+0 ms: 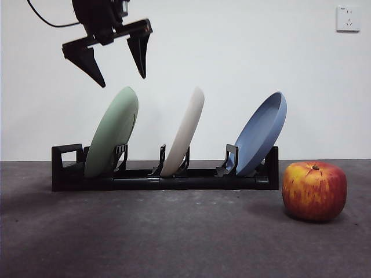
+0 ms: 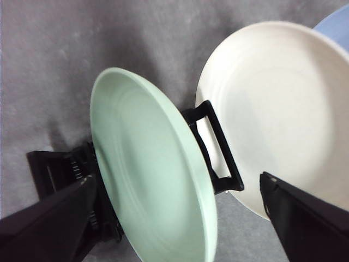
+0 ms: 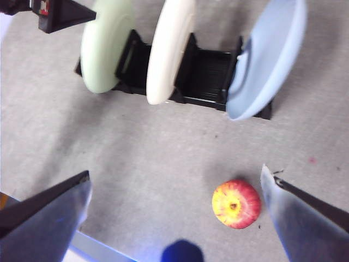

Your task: Take the green plate from the plate rack,put the plate on the table,take the apple from the table,put the apple in the plate

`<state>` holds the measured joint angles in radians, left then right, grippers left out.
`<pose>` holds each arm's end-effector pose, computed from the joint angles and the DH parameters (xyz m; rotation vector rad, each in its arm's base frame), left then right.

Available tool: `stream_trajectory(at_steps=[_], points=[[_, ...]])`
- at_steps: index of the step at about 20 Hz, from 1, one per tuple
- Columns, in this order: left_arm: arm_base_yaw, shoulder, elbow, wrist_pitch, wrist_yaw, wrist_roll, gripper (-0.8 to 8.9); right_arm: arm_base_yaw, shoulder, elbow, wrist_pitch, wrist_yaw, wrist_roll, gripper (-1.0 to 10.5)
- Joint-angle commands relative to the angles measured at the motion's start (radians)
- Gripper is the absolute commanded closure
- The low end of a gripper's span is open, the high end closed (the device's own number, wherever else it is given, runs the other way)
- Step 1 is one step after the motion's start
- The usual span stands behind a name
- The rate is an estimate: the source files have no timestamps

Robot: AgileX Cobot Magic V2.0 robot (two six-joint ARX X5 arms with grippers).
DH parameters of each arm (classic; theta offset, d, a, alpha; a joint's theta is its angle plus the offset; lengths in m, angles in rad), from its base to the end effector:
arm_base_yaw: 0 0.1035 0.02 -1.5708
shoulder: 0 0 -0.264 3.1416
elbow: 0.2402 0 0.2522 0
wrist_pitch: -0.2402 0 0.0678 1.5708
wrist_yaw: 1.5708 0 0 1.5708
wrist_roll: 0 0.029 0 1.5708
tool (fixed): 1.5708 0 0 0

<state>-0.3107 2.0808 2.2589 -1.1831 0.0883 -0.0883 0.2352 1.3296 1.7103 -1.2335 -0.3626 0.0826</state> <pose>0.4097 -0.1343 0.3547 0.0325 1.0195 -0.3198 0.2159 0.0623 0.4351 0.1302 0.8862 0.5249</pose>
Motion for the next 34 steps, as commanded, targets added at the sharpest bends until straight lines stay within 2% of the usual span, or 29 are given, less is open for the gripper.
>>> stream_trajectory(at_steps=[1, 5, 8, 13, 16, 19, 21, 23, 30, 34], points=[[-0.005, 0.018, -0.002, 0.001, -0.003, 0.011, 3.13, 0.002, 0.004, 0.004, 0.004, 0.004, 0.003, 2.9], [-0.005, 0.037, -0.002, 0.001, -0.003, 0.011, 3.21, 0.002, 0.004, 0.004, 0.006, 0.004, 0.003, 2.9], [-0.005, 0.04, -0.002, -0.002, -0.003, 0.013, 4.49, 0.002, 0.004, 0.004, 0.006, 0.004, 0.003, 2.9], [-0.005, 0.04, -0.002, -0.009, -0.003, 0.027, 5.75, 0.002, 0.004, 0.004, 0.01, 0.004, 0.002, 2.9], [-0.005, 0.046, -0.002, -0.013, -0.001, 0.041, 6.38, 0.002, 0.004, 0.004, 0.015, 0.004, 0.002, 2.9], [-0.005, 0.051, -0.002, -0.016, 0.024, 0.041, 6.6, 0.002, 0.004, 0.004, 0.015, 0.004, 0.0, 2.9], [-0.005, 0.051, -0.002, -0.017, 0.024, 0.047, 7.61, 0.001, 0.004, 0.004, 0.015, 0.004, -0.001, 2.9], [-0.005, 0.051, -0.002, -0.019, 0.024, 0.049, 8.22, 0.001, 0.004, 0.004, 0.014, 0.004, -0.001, 2.9], [-0.005, 0.051, 0.0, 0.003, 0.029, 0.048, 8.22, 0.001, 0.004, 0.004, 0.015, 0.004, -0.002, 2.9], [-0.005, 0.051, 0.05, 0.018, 0.122, 0.047, 8.22, 0.001, 0.004, 0.004, 0.019, 0.004, -0.001, 2.9]])
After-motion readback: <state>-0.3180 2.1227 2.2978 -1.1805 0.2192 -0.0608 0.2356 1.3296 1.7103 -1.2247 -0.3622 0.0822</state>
